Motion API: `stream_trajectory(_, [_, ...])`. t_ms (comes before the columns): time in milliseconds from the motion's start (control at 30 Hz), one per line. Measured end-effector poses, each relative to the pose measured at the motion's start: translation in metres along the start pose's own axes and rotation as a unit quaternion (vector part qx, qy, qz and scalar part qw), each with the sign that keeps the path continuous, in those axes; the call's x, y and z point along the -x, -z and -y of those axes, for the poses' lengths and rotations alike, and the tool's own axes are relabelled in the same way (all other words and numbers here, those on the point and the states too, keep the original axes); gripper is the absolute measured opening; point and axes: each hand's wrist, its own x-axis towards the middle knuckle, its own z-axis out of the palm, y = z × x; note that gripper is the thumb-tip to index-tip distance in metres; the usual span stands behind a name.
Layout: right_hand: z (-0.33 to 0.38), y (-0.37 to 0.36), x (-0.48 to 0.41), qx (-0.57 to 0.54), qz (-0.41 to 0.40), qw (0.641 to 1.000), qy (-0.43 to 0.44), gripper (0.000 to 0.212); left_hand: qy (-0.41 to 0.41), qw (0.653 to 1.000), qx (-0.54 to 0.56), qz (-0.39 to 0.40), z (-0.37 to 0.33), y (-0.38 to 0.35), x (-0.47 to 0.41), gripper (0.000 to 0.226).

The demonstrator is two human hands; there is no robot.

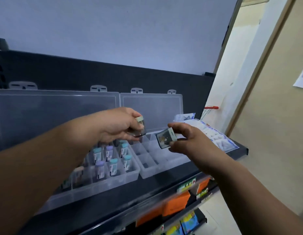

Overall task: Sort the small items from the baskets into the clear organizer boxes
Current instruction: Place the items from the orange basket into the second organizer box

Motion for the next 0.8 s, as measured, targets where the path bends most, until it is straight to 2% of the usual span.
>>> stream_trajectory(100, [-0.012,0.006,-0.038,0.083,0.018,0.996,0.022,0.056,-0.038,0.977,-0.195,-0.077,0.003,0.004,-0.025,0.037])
stream_trajectory(167, [-0.016,0.009,-0.063,0.121,0.021,0.992,0.039,0.055,-0.041,0.961,-0.254,-0.096,0.005,0.004,-0.036,0.039])
stream_trajectory(367, [-0.034,0.000,-0.130,0.157,0.116,0.976,0.093,0.034,0.007,0.931,-0.331,-0.153,0.029,-0.008,-0.069,0.038])
stream_trajectory(500, [-0.045,-0.008,-0.168,0.210,0.182,0.950,0.138,0.029,0.024,0.897,-0.393,-0.199,0.032,-0.013,-0.092,0.034])
stream_trajectory(600, [-0.052,-0.011,-0.190,0.281,0.218,0.916,0.185,0.038,0.046,0.877,-0.423,-0.222,0.035,-0.016,-0.109,0.049])
stream_trajectory(667, [-0.058,-0.015,-0.199,0.277,0.243,0.907,0.205,0.041,0.069,0.863,-0.447,-0.225,0.040,-0.017,-0.116,0.063])
stream_trajectory(800, [-0.069,-0.022,-0.212,0.272,0.288,0.894,0.209,0.047,0.111,0.840,-0.486,-0.215,0.045,-0.019,-0.123,0.059])
